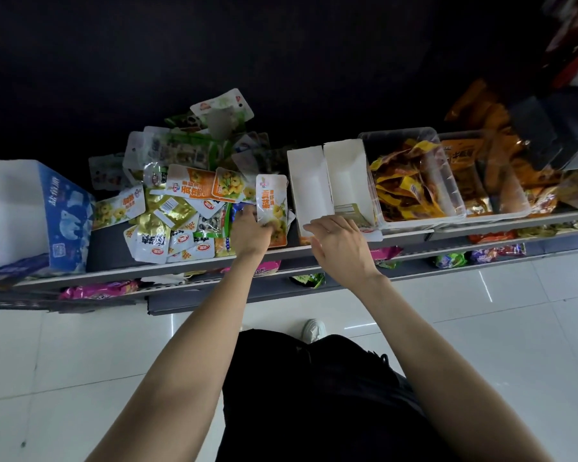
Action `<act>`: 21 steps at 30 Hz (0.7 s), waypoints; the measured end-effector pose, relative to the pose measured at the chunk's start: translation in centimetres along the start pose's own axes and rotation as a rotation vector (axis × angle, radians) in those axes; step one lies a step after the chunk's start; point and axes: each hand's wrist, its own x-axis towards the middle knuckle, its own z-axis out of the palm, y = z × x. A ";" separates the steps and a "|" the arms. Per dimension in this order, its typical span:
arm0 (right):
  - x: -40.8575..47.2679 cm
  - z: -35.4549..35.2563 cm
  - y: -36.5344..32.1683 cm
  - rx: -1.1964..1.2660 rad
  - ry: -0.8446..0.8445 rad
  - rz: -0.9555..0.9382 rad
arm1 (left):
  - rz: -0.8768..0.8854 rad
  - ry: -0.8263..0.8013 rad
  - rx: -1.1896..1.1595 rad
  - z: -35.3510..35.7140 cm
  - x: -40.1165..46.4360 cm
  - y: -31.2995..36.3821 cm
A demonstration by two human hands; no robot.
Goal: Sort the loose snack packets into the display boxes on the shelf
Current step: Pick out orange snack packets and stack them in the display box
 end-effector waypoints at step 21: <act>1.9 -6.0 2.4 1.041 0.021 0.643 | 0.375 -0.210 -0.208 -8.5 -3.7 3.9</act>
